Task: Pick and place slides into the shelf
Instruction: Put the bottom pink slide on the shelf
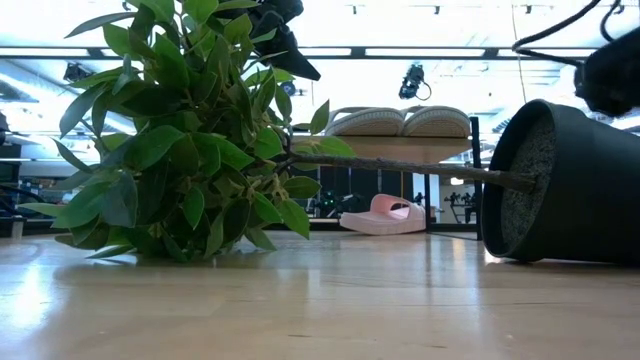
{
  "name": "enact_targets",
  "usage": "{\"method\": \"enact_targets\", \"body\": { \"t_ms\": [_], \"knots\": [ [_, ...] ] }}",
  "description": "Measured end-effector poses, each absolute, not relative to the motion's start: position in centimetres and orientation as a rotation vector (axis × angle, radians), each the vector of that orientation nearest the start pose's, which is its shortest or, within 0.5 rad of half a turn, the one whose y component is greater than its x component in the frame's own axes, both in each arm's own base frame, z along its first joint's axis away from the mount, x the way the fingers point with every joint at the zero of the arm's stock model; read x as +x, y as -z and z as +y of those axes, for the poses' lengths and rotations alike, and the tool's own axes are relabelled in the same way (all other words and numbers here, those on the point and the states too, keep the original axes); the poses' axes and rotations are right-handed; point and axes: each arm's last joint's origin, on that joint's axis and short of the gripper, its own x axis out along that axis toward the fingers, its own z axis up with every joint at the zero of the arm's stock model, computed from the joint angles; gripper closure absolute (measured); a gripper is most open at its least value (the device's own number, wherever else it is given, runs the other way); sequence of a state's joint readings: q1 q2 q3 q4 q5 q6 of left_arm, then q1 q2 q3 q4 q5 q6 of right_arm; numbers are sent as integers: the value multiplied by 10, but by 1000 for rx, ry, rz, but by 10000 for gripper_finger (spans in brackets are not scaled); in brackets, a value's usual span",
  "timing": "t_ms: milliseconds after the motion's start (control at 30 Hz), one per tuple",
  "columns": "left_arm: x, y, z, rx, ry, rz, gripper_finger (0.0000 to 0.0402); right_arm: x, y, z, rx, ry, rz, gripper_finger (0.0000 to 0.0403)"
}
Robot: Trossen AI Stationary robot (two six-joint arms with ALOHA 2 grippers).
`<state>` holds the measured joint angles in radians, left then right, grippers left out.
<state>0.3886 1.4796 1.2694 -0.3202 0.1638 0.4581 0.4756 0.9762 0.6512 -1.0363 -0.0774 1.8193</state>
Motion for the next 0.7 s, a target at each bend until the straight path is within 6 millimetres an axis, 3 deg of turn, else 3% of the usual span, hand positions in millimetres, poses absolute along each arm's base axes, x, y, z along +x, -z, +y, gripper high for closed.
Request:
{"method": "enact_targets", "body": {
  "t_ms": [367, 700],
  "knots": [
    [308, -325, 121, 303, -97, 551, 384, 112, -166, 80, 1319, 841, 1180, 135],
    [308, -325, 121, 303, -97, 550, 381, 99, -159, 84, 1405, 802, 1113, 135]
  ]
}}
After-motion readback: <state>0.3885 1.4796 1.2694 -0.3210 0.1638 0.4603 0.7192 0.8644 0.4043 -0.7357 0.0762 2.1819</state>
